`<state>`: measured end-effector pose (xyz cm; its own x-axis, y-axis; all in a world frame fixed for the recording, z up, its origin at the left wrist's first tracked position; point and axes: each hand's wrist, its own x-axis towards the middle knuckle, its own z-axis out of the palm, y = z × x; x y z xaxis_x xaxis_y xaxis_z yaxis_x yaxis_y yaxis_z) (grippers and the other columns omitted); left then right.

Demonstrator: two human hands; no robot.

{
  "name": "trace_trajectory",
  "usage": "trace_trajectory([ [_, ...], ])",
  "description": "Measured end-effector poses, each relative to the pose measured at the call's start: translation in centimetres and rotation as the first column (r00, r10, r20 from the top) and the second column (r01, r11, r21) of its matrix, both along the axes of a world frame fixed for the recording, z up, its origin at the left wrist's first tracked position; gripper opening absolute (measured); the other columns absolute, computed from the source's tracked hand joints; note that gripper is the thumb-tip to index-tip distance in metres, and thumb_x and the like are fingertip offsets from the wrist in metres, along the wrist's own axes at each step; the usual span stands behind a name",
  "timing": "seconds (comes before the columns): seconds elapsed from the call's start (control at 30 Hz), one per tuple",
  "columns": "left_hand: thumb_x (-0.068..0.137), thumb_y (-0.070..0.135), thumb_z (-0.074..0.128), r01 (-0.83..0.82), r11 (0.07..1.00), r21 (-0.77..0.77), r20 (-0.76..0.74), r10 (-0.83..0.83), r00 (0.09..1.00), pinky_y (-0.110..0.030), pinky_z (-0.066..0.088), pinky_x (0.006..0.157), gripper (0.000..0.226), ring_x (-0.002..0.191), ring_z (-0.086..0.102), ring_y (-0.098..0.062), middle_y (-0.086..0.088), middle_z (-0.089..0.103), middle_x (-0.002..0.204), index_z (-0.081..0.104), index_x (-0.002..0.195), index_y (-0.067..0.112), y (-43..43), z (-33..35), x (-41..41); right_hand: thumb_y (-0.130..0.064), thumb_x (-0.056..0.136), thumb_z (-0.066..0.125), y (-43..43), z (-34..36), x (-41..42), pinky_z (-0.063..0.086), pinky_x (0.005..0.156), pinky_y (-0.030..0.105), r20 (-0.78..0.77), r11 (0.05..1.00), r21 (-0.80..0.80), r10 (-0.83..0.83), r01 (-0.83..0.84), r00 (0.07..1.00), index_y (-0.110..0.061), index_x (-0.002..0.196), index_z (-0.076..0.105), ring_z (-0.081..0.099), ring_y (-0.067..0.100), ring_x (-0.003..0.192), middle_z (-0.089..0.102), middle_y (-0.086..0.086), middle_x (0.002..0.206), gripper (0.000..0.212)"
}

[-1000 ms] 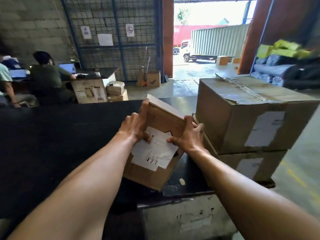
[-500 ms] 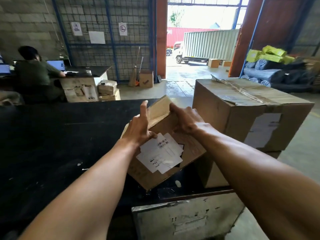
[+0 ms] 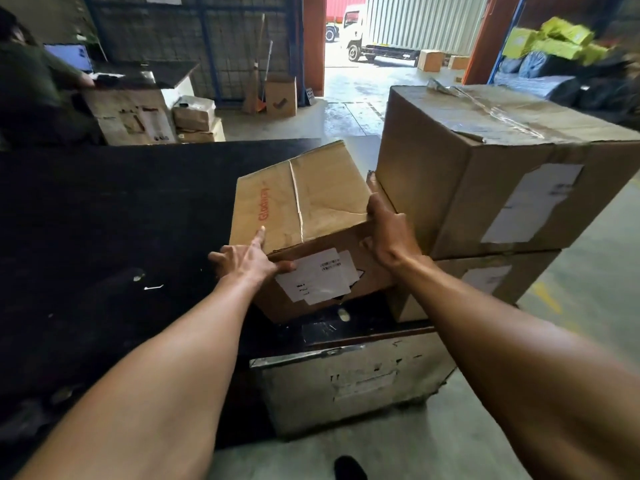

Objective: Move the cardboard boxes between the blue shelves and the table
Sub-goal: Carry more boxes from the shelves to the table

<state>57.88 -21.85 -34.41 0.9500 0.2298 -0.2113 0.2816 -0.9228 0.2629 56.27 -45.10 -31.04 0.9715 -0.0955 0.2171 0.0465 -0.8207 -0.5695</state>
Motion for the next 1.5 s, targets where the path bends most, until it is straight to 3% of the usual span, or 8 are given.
trace_trajectory([
  [0.1, 0.055, 0.088, 0.059, -0.017, 0.999, 0.048, 0.005, 0.016, 1.0, -0.039, 0.036, 0.081, 0.112, 0.107, 0.037, -0.035, -0.018, 0.04, 0.122, 0.009, 0.148, 0.052, -0.6, -0.1, 0.0, -0.015, 0.09, 0.058, -0.6, -0.7, -0.2, 0.051, 0.07, 0.037, -0.048, 0.998, 0.053, -0.037, 0.039, 0.998, -0.031, 0.117, 0.046, 0.058, 0.023, 0.085, 0.06, 0.008, 0.111, 0.033],
  [0.17, 0.056, 0.087, 0.06, -0.028, 0.994, 0.101, 0.002, 0.028, 1.0, -0.043, 0.034, 0.092, 0.11, 0.112, 0.037, -0.037, -0.02, 0.037, 0.128, 0.01, 0.148, 0.052, -0.9, 0.1, -0.1, -0.014, 0.088, 0.066, -0.7, -1.6, -0.2, 0.051, 0.085, 0.043, -0.119, 0.998, 0.021, -0.051, 0.054, 0.992, -0.037, 0.135, 0.041, 0.06, 0.029, 0.101, 0.059, 0.012, 0.124, 0.058],
  [0.4, 0.072, 0.062, 0.074, -0.049, 0.996, 0.077, 0.06, 0.044, 0.997, -0.043, 0.042, 0.089, 0.093, 0.114, 0.033, -0.037, -0.017, 0.025, 0.127, 0.021, 0.147, 0.049, -2.4, -1.4, -0.9, -0.02, 0.08, 0.079, -0.5, -6.3, -1.4, 0.04, 0.109, 0.043, -0.228, 0.994, 0.014, -0.102, 0.108, 0.968, -0.023, 0.151, 0.032, 0.054, 0.032, 0.124, 0.055, 0.016, 0.137, 0.085],
  [1.0, 0.068, 0.066, 0.073, -0.014, 0.993, 0.12, 0.059, 0.007, 0.998, -0.039, 0.043, 0.086, 0.097, 0.111, 0.035, -0.033, -0.017, 0.031, 0.125, 0.021, 0.148, 0.046, -3.1, -0.7, -3.6, -0.029, 0.084, 0.075, -2.5, -6.6, -2.6, 0.044, 0.105, 0.043, -0.254, 0.992, -0.107, -0.098, 0.073, 0.962, -0.028, 0.153, 0.023, 0.055, 0.034, 0.117, 0.052, 0.021, 0.136, 0.086],
  [1.13, 0.07, 0.068, 0.07, 0.045, 0.988, 0.149, -0.027, -0.041, 0.999, -0.038, 0.04, 0.084, 0.101, 0.112, 0.035, -0.032, -0.018, 0.029, 0.127, 0.014, 0.151, 0.044, -3.3, -0.3, -3.9, -0.029, 0.096, 0.057, -2.2, -5.8, -3.2, 0.047, 0.097, 0.041, -0.304, 0.986, -0.14, -0.128, 0.089, 0.944, -0.026, 0.149, 0.038, 0.059, 0.03, 0.107, 0.057, 0.014, 0.124, 0.056],
  [1.27, 0.073, 0.067, 0.066, 0.199, 0.964, 0.178, -0.165, -0.17, 0.971, -0.048, 0.041, 0.102, 0.107, 0.127, 0.035, -0.039, -0.025, 0.023, 0.142, 0.001, 0.153, 0.037, -1.9, 1.2, -3.3, -0.026, 0.093, 0.058, -0.4, -3.0, -2.8, 0.048, 0.097, 0.042, -0.339, 0.926, -0.366, -0.226, 0.094, 0.913, -0.012, 0.131, 0.054, 0.052, 0.037, 0.11, 0.032, 0.022, 0.135, 0.04],
  [1.37, 0.082, 0.066, 0.057, 0.246, 0.951, 0.187, -0.049, -0.241, 0.969, -0.045, 0.043, 0.101, 0.089, 0.126, 0.042, -0.034, -0.019, 0.037, 0.139, 0.014, 0.153, 0.032, -0.2, 2.6, -3.7, -0.028, 0.089, 0.06, 1.5, 0.1, -3.0, 0.046, 0.095, 0.047, -0.238, 0.875, -0.482, -0.17, 0.035, 0.956, -0.009, 0.123, 0.058, 0.045, 0.04, 0.117, 0.038, 0.021, 0.129, 0.039],
  [1.5, 0.093, 0.05, 0.053, 0.271, 0.92, 0.282, 0.283, -0.349, 0.893, -0.043, 0.042, 0.098, 0.063, 0.117, 0.051, -0.034, -0.019, 0.051, 0.126, 0.039, 0.142, 0.012, 1.9, 5.9, -4.1, -0.033, 0.092, 0.055, 3.9, 2.8, -1.8, 0.041, 0.102, 0.051, -0.09, 0.914, -0.406, -0.019, -0.02, 0.996, -0.014, 0.135, 0.05, 0.041, 0.039, 0.127, 0.045, 0.018, 0.136, 0.047],
])
